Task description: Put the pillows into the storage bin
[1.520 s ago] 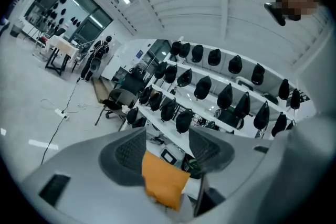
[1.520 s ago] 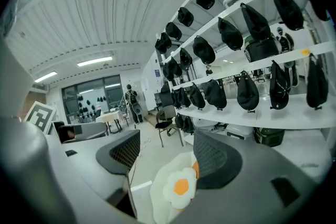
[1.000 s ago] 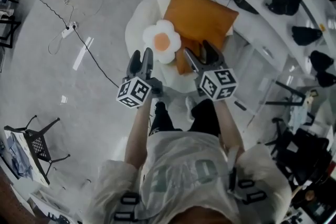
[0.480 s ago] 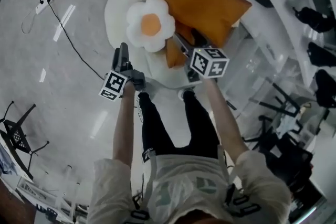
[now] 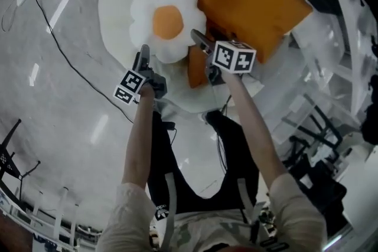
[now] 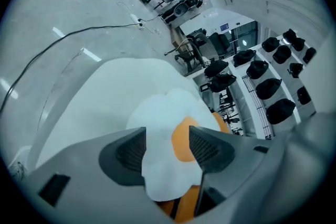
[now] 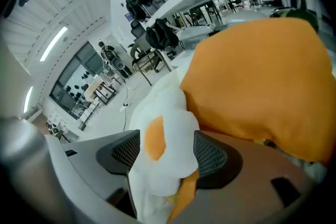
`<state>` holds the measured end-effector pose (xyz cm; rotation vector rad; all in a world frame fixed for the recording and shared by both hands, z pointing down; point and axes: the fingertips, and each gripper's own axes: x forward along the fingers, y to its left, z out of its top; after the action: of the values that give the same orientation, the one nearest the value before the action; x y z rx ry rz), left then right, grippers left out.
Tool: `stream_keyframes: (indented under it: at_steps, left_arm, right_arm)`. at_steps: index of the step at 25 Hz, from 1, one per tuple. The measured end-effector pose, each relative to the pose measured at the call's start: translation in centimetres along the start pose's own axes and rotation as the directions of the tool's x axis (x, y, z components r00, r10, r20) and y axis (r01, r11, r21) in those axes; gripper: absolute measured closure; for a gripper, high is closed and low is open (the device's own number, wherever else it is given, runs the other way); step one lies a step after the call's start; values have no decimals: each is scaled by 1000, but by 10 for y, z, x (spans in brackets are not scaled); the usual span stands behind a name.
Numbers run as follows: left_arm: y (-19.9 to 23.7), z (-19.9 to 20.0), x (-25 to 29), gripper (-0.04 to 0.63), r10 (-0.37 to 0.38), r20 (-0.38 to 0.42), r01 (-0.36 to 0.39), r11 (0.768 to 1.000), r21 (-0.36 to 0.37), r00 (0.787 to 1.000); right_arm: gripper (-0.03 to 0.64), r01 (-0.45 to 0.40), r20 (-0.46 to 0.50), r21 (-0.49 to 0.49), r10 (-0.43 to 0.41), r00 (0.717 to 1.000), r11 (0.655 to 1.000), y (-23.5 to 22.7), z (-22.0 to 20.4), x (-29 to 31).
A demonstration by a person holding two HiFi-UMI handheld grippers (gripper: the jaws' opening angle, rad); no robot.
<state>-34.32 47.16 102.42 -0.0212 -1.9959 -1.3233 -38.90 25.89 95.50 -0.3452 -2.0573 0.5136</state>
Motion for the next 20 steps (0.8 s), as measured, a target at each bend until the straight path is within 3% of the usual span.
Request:
stream_keyframes:
  at_steps: [5, 9, 10, 11, 14, 20]
  left_arm:
    - [32, -15, 27, 359, 27, -44, -27, 1000, 12, 999]
    - [44, -19, 40, 389, 40, -71, -42, 999, -31, 997]
    - [43, -18, 42, 425, 42, -86, -45, 998, -32, 995]
    - [40, -15, 41, 472, 44, -98, -46, 999, -18, 994]
    - [14, -7, 23, 553, 45, -107, -40, 998, 53, 993]
    - [-88, 38, -62, 569, -21, -60, 27, 995, 97, 998]
  right_arm:
    - [327, 13, -33, 44, -11, 999, 999, -29, -22, 39]
    - [336, 25, -61, 55, -22, 998, 998, -40, -37, 46]
    - [429, 20, -61, 59, -17, 998, 998, -38, -37, 46]
    - [461, 18, -56, 54, -15, 998, 998, -34, -36, 43]
    - [516, 44, -33, -7, -45, 998, 999, -13, -25, 23]
    - [532, 36, 47, -16, -36, 998, 999, 70, 30, -69]
